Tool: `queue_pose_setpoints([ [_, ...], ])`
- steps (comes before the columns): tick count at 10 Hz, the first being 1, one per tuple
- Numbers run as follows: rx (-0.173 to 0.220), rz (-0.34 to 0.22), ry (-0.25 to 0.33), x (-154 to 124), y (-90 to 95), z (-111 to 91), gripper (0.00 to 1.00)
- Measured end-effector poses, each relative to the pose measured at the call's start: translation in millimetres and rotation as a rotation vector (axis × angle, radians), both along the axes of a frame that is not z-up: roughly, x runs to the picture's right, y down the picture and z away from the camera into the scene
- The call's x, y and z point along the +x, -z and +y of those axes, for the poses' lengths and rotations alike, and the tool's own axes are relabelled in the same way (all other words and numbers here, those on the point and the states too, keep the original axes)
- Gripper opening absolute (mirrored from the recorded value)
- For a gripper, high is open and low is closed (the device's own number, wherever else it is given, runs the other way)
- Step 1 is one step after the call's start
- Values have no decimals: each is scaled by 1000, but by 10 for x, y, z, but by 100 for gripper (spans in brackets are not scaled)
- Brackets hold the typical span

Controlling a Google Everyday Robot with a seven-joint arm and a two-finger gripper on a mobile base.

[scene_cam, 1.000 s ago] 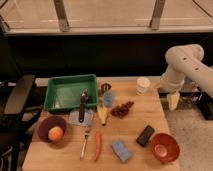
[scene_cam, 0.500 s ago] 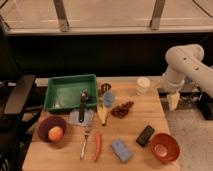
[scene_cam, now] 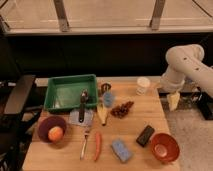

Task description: Place sponge in red bowl

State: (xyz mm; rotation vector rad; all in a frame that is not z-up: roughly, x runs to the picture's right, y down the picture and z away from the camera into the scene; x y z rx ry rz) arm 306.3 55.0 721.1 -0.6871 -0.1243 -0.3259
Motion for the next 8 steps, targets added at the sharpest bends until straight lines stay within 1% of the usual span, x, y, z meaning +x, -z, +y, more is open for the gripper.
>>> queue_pose_setpoints([
  [5,-2,-2,6,-2,10,19,80],
  [6,15,-29,35,-48,54,38,80],
  [7,31,-73,85,-123,110,91,80],
  [8,53,-140,164,-301,171,162,80],
])
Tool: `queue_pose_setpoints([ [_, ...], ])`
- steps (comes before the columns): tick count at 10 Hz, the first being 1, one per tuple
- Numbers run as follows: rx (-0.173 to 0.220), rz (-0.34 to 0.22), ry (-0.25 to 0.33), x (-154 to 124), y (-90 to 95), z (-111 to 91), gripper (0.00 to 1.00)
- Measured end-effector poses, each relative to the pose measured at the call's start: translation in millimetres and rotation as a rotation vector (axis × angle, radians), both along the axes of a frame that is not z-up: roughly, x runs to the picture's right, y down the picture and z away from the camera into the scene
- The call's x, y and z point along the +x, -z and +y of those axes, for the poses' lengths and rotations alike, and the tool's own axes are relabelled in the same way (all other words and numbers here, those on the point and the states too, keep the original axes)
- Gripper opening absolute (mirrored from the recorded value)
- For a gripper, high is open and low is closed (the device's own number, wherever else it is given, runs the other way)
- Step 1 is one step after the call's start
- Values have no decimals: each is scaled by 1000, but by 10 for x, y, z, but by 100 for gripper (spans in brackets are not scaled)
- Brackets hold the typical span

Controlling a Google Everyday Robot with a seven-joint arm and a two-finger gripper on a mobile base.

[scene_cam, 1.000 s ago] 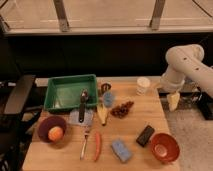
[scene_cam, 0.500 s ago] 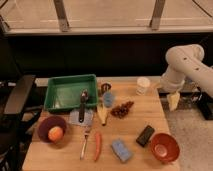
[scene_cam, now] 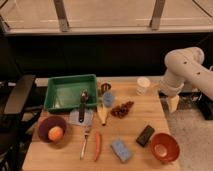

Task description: Place sponge in red bowl

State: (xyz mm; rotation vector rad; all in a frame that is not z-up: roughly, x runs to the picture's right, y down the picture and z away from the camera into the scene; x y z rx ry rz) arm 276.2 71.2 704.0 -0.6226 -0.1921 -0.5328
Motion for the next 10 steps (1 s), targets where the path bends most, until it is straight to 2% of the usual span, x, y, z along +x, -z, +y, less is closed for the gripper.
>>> queue_pose_setpoints([
  [2,32,-144,166,-467,121,217,80],
  [3,43,-202,225,-651,162,296,80],
  [4,49,-299,306,-915,219,428,80],
  [5,46,-376,363,-1101,259,532,80],
  [6,40,-446,413,-1259,291,627,80],
  [7,17,-524,459,-1394,304,749,80],
  [8,-24,-599,507,-1506,329,891,80],
  [10,-55,-659,544,-1576,358,1004,80],
])
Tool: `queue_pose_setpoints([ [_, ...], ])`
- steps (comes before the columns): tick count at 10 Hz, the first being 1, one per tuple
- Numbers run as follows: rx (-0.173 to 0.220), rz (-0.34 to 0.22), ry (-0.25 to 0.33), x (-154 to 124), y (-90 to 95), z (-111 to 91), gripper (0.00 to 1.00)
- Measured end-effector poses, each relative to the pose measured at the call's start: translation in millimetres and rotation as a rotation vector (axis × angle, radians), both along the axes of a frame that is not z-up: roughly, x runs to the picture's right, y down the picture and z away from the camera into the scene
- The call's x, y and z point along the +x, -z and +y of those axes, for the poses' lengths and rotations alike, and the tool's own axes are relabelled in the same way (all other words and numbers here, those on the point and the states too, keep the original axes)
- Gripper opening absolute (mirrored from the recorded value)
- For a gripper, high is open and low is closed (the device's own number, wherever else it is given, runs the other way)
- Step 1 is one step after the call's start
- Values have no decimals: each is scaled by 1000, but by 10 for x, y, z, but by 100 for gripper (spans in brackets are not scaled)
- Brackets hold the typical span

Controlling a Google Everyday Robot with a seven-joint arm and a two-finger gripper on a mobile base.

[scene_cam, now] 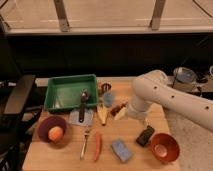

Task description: Place sponge in red bowl

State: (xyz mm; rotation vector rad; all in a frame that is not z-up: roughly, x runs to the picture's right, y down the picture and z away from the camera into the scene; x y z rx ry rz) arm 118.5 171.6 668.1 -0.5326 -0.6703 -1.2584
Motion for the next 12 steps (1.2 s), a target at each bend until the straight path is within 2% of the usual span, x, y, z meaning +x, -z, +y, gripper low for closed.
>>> queue_pose_setpoints([
  [2,0,-3,8,-11,2,-4,80],
  [4,13,-21,50,-65,-27,-5,80],
  [6,19,-56,77,-341,-160,106,80],
  [7,18,-68,78,-496,-264,207,80],
  [9,4,-82,70,-632,-476,463,80],
  [12,-60,-90,44,-629,-761,841,80],
])
